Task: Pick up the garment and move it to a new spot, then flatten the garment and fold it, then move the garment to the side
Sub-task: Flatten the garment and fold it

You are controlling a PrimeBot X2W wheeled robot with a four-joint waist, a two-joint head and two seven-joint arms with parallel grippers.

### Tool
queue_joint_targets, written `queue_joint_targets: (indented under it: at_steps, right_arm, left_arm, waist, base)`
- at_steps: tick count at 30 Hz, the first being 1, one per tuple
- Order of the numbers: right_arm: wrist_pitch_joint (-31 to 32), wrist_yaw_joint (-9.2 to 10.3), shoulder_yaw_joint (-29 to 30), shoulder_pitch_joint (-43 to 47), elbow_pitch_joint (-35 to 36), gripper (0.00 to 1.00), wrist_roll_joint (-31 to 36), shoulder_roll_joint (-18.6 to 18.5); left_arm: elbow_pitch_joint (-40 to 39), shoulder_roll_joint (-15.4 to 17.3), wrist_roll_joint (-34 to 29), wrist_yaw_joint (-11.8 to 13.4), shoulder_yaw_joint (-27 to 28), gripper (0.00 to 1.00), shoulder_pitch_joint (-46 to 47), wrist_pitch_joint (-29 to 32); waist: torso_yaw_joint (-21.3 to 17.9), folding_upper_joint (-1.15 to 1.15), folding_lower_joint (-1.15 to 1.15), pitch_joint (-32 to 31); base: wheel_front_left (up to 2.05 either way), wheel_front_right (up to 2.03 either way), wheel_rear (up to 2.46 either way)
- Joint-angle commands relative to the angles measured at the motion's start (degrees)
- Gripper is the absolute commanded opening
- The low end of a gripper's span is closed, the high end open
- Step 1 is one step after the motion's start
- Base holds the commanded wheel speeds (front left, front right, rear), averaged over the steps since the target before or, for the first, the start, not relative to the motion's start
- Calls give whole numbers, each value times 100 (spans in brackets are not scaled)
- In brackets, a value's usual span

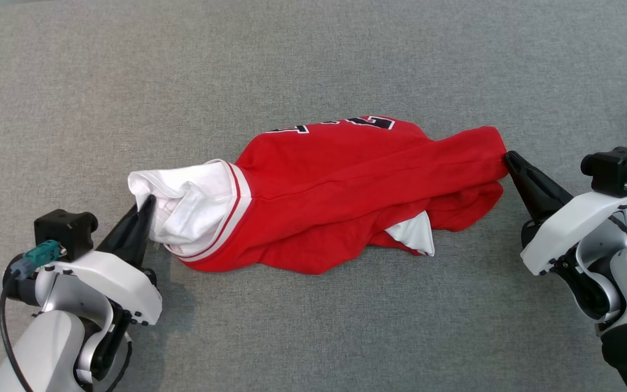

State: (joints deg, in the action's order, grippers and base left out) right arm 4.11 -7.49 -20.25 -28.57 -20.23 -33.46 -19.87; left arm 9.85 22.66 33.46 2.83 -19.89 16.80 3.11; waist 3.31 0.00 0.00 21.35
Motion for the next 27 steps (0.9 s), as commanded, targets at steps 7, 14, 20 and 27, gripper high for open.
queue_joint_targets:
  at_steps: [7, 14, 20, 27]
  right_arm:
    - [-48, 0, -64, 94, 495, 0, -477, -262]
    - [-371, 0, 312, 239, 850, 0, -197, -343]
    - [-829, 0, 917, 546, 1304, 100, 438, -94]
    - [-969, 0, 1662, 1316, 2041, 100, 1186, 381]
  left_arm:
    - [-263, 202, -91, 96, 154, 0, 113, -139]
    - [-510, 270, -18, 221, 148, 0, -116, 32]
    - [-528, 283, 13, 286, 134, 0, -271, 61]
    - [-446, 254, 95, 329, 101, 0, -521, 36]
  waist:
    - [-92, 0, 0, -152]
    - [-216, 0, 0, -348]
    - [-319, 0, 0, -520]
    - [-436, 0, 0, -825]
  base:
    - [0, 0, 0]
    - [0, 0, 0]
    - [0, 0, 0]
    - [0, 0, 0]
